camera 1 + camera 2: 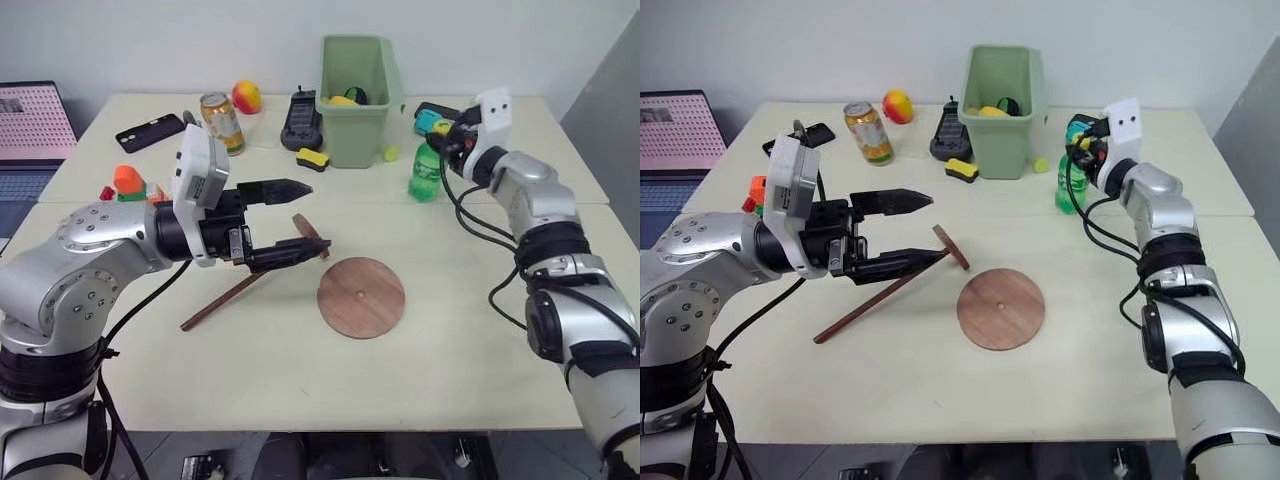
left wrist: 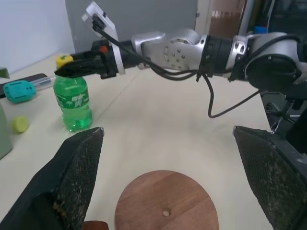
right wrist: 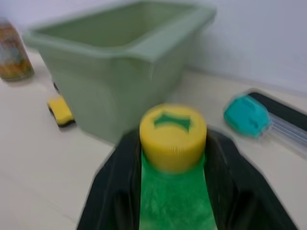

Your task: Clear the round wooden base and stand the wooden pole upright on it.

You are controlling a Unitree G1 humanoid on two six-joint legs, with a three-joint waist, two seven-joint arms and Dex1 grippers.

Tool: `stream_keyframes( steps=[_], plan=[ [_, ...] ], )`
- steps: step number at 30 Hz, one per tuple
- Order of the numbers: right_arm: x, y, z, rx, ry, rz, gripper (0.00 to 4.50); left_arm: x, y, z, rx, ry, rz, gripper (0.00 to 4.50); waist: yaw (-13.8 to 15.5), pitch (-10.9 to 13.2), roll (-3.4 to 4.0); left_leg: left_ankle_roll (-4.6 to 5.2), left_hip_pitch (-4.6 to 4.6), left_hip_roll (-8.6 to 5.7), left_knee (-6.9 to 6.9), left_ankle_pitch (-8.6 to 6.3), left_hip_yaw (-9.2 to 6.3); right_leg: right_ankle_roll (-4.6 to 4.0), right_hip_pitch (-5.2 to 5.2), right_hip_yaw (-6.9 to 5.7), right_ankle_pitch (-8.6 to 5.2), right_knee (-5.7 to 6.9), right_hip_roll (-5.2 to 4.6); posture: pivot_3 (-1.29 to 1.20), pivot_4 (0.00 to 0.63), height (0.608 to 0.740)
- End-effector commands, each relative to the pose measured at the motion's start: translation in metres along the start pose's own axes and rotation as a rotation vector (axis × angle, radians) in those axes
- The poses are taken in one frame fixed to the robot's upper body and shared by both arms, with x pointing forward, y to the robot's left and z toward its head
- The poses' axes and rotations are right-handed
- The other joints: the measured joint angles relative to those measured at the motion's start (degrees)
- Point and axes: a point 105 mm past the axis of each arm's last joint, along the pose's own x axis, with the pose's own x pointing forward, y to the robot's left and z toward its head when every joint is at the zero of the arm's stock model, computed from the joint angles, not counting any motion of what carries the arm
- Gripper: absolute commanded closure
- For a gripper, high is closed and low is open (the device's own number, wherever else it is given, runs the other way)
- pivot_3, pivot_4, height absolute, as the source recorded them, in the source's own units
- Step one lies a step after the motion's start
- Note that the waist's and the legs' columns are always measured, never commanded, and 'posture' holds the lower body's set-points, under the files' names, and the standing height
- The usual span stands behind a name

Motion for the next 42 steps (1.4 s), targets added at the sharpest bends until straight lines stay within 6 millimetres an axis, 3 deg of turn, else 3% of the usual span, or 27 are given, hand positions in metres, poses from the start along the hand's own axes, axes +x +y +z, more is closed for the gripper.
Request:
stream_keyframes(
  steps=[1, 3, 5, 15, 20, 24, 27, 29, 31, 35, 38, 42],
  plan=[
    [-0.002, -0.013, 0.007, -0.027, 0.000, -0.046, 3.06, -0.006, -0.001, 0.010, 0.050, -0.015, 0.030, 0.00, 0.0, 0.0, 0.00, 0.00, 0.01, 0.00, 0.01, 0.00, -0.02, 0.00, 0.00, -0.02, 0.00, -0.04, -0.01, 0.00, 0.150, 0.740],
    [-0.002, -0.013, 0.007, -0.031, 0.000, -0.045, 3.06, -0.006, -0.002, 0.009, 0.051, -0.015, 0.038, 0.00, 0.2, 0.0, 0.00, 0.00, 0.04, -0.02, 0.03, 0.00, -0.01, 0.00, 0.00, 0.00, 0.00, -0.05, -0.03, 0.00, 0.150, 0.740],
    [-0.001, -0.010, 0.010, -0.006, -0.024, -0.018, 2.38, -0.006, -0.002, 0.009, 0.050, -0.017, 0.044, 0.00, 0.3, 0.0, 0.00, -0.01, 0.06, -0.04, 0.12, 0.00, -0.02, 0.00, 0.02, 0.01, 0.00, 0.02, -0.04, 0.00, 0.150, 0.740],
    [-0.010, -0.011, 0.044, -0.013, -0.150, 0.038, 0.03, -0.013, 0.005, 0.008, 0.055, 0.004, 0.085, 0.00, 0.2, 0.0, 0.01, -0.01, 0.06, -0.03, 0.26, 0.00, -0.01, 0.00, 0.03, 0.03, 0.00, 0.13, -0.04, 0.00, 0.150, 0.740],
    [-0.039, -0.001, 0.083, 0.023, -0.313, 0.118, 0.03, -0.032, 0.029, -0.001, 0.051, 0.082, 0.165, 0.00, 0.3, 0.0, 0.01, -0.01, 0.04, -0.02, 0.25, 0.00, -0.11, 0.00, 0.03, -0.07, 0.00, 0.18, -0.04, 0.00, 0.150, 0.740],
    [-0.072, 0.036, 0.093, 0.035, -0.361, 0.283, 0.03, -0.051, 0.057, -0.033, -0.004, 0.278, 0.221, 0.00, 0.4, 0.0, 0.02, -0.01, 0.04, -0.04, 0.30, 0.00, -0.17, 0.00, 0.03, -0.10, 0.00, 0.27, -0.02, 0.00, 0.150, 0.740],
    [-0.098, 0.077, 0.073, 0.027, -0.274, 0.483, 0.03, -0.051, 0.067, -0.053, -0.073, 0.386, 0.205, 0.00, 0.8, 0.0, 0.04, 0.01, 0.04, -0.05, 0.37, -0.01, -0.24, 0.00, 0.03, -0.13, 0.00, 0.31, 0.08, 0.00, 0.150, 0.740],
    [-0.126, 0.112, 0.038, 0.061, -0.147, 0.662, 0.03, -0.042, 0.073, -0.071, -0.059, 0.465, 0.150, 0.00, 1.4, 0.0, 0.03, 0.03, 0.00, -0.09, 0.42, -0.02, -0.27, 0.00, 0.03, -0.15, 0.00, 0.36, 0.25, 0.00, 0.150, 0.740],
    [-0.145, 0.132, 0.017, 0.080, -0.063, 0.757, 0.03, -0.036, 0.077, -0.081, -0.053, 0.519, 0.115, 0.00, 1.9, 0.0, 0.02, 0.11, -0.04, -0.15, 0.60, -0.06, -0.33, 0.00, 0.10, -0.19, 0.00, 0.37, 0.28, 0.00, 0.150, 0.740],
    [-0.170, 0.158, -0.028, 0.022, 0.078, 0.822, 0.03, -0.015, 0.078, -0.094, -0.091, 0.579, 0.031, 0.00, 2.0, 0.0, -0.01, 0.28, -0.03, -0.26, 0.83, -0.15, -0.35, 0.00, 0.10, -0.11, -0.01, 0.62, 0.23, 0.00, 0.150, 0.740],
    [-0.177, 0.167, -0.048, -0.029, 0.126, 0.821, 0.03, -0.008, 0.076, -0.106, -0.084, 0.646, -0.019, 0.00, 1.9, 0.0, -0.05, 0.31, 0.02, -0.69, 0.90, -0.14, -0.53, 0.01, 0.16, -0.19, -0.01, 0.77, 0.24, 0.00, 0.150, 0.740],
    [-0.179, 0.170, -0.056, -0.049, 0.129, 0.789, 0.03, -0.002, 0.078, -0.121, -0.078, 0.695, -0.032, 0.00, 1.3, 0.0, -0.05, 0.34, 0.09, -0.71, 0.90, -0.12, -0.60, 0.01, 0.16, -0.17, -0.02, 0.84, 0.24, 0.00, 0.150, 0.740]
  ],
)
